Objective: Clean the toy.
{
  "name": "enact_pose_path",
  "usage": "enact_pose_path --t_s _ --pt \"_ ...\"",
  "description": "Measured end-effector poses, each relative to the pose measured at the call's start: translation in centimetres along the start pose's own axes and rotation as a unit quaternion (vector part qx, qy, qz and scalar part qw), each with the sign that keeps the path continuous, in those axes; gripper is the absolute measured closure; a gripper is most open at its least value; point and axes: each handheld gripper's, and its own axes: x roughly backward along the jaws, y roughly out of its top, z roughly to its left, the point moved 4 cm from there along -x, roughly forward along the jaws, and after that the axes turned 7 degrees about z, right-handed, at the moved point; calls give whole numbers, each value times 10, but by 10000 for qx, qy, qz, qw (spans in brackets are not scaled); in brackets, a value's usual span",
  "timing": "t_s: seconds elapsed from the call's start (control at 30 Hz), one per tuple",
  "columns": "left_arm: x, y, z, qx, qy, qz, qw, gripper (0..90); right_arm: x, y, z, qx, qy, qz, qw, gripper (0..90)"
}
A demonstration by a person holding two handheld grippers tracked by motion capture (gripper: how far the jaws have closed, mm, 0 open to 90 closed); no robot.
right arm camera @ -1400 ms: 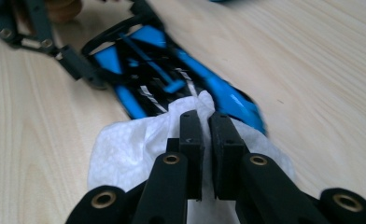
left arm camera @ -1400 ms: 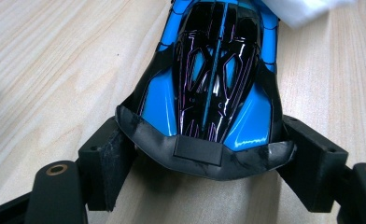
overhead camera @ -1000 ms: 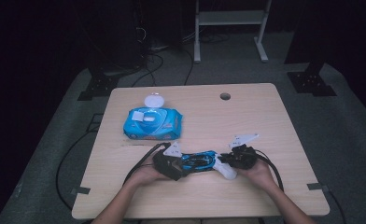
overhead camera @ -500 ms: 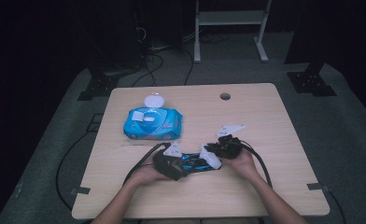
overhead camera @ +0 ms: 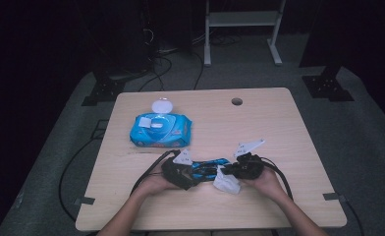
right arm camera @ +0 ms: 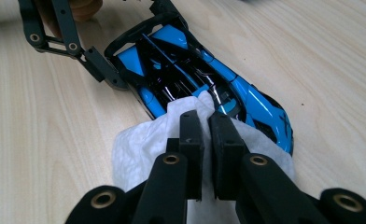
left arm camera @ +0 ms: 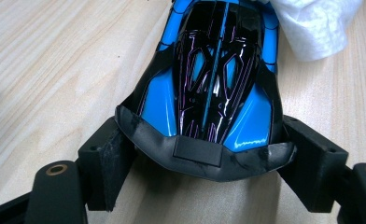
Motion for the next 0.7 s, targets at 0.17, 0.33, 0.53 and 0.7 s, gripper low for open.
enact_pose_path --t_s 0.17,0.33,0.53,0.7 --pt "2 0 2 260 -355 -127 9990 187 1 -5 -2 -87 101 -79 9999 830" --pt "7 -2 7 523 -604 -277 9964 175 0 -6 -1 -34 82 -106 9999 831" --pt "19 -6 17 1126 -1001 -650 9865 215 0 -8 -1 -1 45 -168 9998 832" --pt "22 -10 21 1481 -1183 -606 9800 326 0 -9 1 19 7 -219 9998 832"
